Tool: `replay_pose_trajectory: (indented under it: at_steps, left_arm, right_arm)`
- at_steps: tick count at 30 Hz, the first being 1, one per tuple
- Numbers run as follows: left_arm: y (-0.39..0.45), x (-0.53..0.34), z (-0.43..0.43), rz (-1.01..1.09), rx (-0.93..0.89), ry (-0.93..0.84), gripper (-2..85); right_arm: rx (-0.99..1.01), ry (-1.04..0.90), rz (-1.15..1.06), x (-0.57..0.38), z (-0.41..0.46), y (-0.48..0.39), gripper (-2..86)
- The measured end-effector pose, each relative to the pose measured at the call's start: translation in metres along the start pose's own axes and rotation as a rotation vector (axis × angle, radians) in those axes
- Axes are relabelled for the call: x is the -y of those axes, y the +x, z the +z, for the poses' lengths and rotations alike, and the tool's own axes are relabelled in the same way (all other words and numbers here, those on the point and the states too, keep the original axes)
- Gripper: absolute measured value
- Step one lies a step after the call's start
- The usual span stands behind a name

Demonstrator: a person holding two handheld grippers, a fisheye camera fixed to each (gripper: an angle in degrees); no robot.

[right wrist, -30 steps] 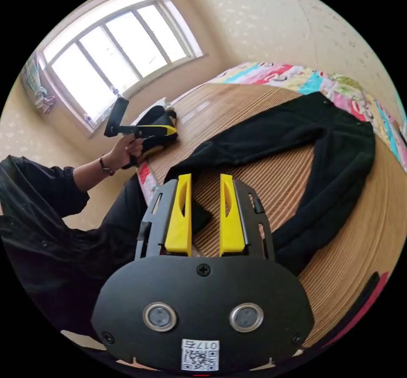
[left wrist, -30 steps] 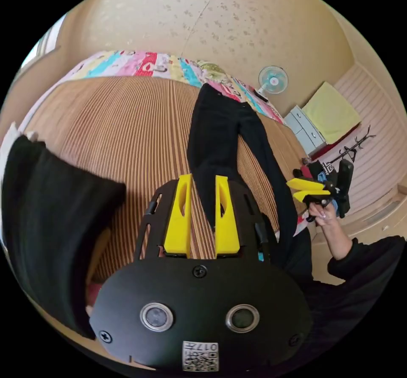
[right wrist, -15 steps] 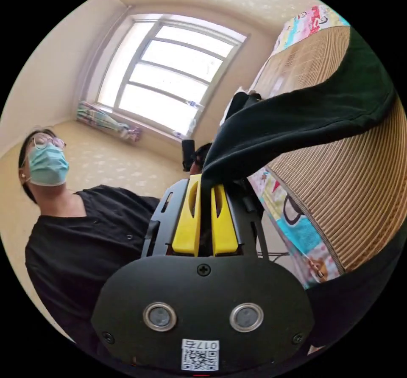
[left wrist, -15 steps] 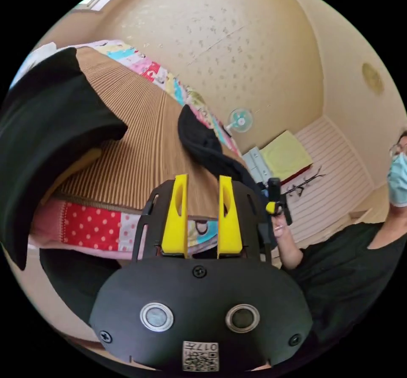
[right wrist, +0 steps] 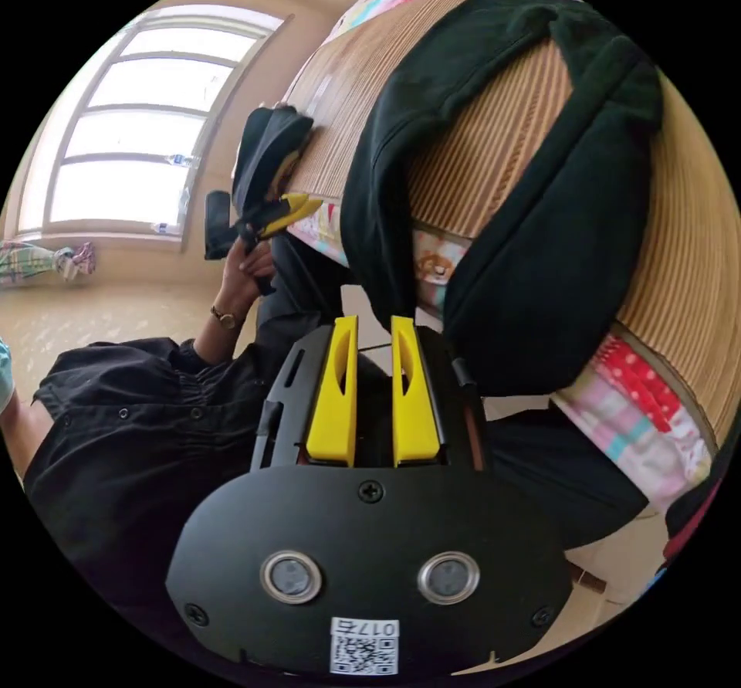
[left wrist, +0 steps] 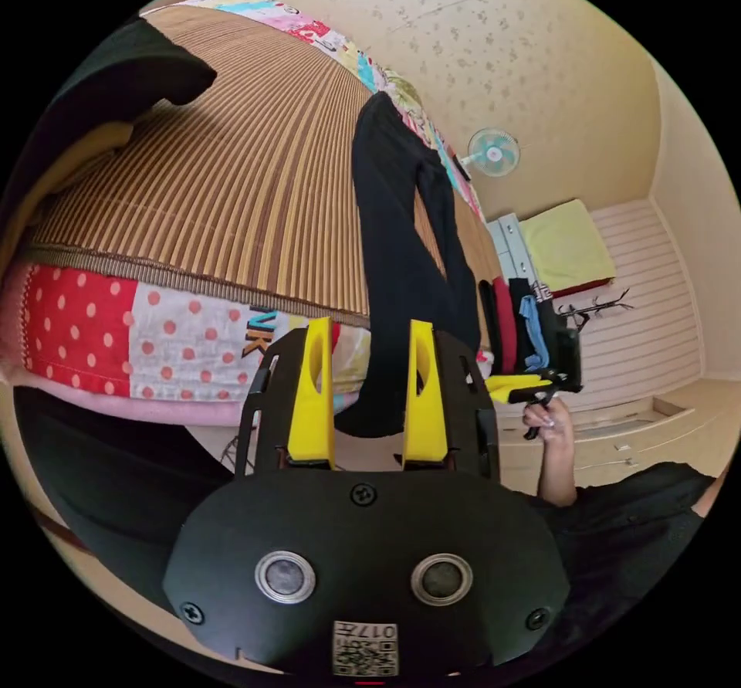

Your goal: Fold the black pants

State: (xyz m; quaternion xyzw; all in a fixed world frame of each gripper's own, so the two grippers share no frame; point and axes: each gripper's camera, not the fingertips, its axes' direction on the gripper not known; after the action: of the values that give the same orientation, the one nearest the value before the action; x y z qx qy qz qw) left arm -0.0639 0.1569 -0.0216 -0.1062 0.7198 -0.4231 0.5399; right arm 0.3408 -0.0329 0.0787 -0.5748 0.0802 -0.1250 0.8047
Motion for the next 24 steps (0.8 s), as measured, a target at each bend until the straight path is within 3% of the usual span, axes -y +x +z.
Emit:
replay_pose_trajectory:
  at_steps: [7, 12, 17, 21, 24]
  left_arm:
    - [0.017, -0.008, 0.020, 0.040, 0.159, -0.021, 15.0]
    - [0.008, -0.026, 0.028, 0.008, 0.084, -0.050, 13.3]
    - [-0.011, -0.045, 0.043, -0.013, 0.018, -0.091, 8.1]
    - [-0.045, -0.048, 0.054, -0.039, -0.188, -0.210, 3.5]
    - [-0.040, -0.055, 0.013, 0.162, -0.385, -0.139, 2.1]
  right_arm:
    - [-0.049, 0.090, 0.026, -0.001, -0.021, 0.003, 9.6]
    - [0.044, 0.150, -0.114, 0.009, 0.021, -0.025, 11.4]
    - [-0.154, 0.030, -0.124, 0.019, 0.080, -0.041, 11.1]
    - [-0.100, 0.014, -0.162, 0.011, 0.088, -0.049, 3.2]
    - [0.018, 0.055, -0.272, -0.004, 0.067, -0.060, 1.6]
